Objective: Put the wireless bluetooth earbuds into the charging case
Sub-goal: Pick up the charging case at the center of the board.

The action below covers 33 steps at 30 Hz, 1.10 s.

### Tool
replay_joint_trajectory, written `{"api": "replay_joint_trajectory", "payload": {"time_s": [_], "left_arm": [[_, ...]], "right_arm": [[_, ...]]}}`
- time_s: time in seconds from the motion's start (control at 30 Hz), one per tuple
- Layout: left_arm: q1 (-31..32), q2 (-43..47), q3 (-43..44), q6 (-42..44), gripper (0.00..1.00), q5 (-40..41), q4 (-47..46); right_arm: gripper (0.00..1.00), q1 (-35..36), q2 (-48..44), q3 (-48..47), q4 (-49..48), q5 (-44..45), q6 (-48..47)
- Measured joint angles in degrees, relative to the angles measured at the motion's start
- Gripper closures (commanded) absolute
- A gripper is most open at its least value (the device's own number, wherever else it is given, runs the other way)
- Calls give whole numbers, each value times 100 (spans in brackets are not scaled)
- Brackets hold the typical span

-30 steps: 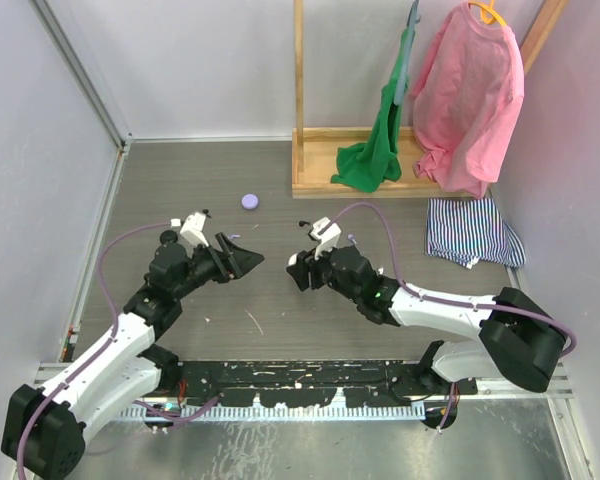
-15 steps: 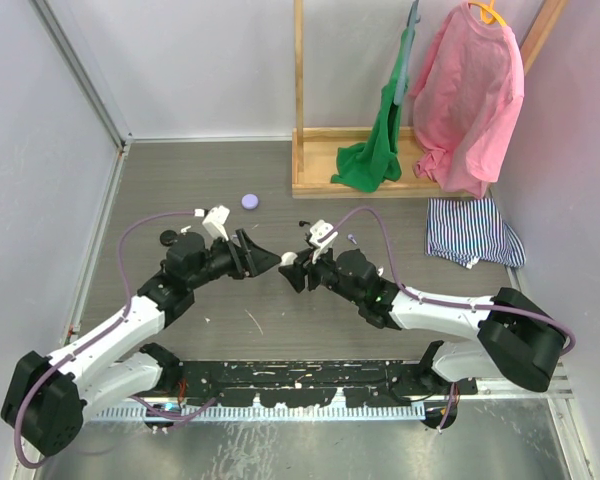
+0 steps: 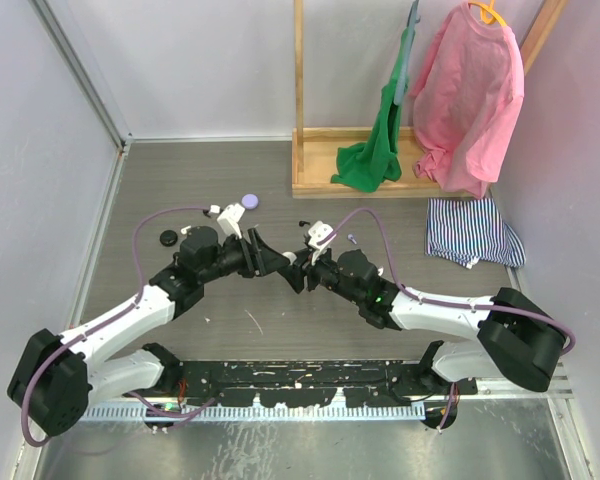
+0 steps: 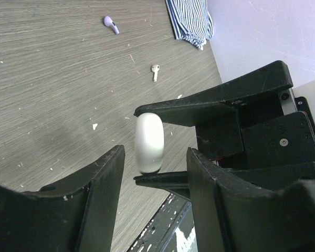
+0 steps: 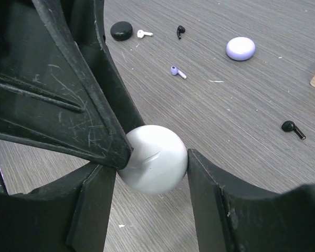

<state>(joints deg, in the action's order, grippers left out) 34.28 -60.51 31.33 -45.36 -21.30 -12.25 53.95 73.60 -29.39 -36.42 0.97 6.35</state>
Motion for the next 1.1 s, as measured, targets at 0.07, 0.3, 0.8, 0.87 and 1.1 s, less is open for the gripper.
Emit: {"api": "replay_joint_trajectory", "payload": {"time_s": [0.07,0.3,0.8,0.87,1.1], "left_arm": [[37,-90,50,2,54,-15,-31],[96,-219,109,122,67,-9,-120],[155,-223,863,1154,93,-35,1010],[173,-199,1095,1340,93,-52,1303],[177,-107,1755,2002,96,-149,2256]], "right_arm": [[54,0,0,7,-7,-4,-17],[54,0,-2,9,-13,0,-63],[30,-2,-289,-57,184,-116,-402],[26,0,-407,-133,380,-249,-511],[22,-37,-778,-763,1716,-855,-1060]]}}
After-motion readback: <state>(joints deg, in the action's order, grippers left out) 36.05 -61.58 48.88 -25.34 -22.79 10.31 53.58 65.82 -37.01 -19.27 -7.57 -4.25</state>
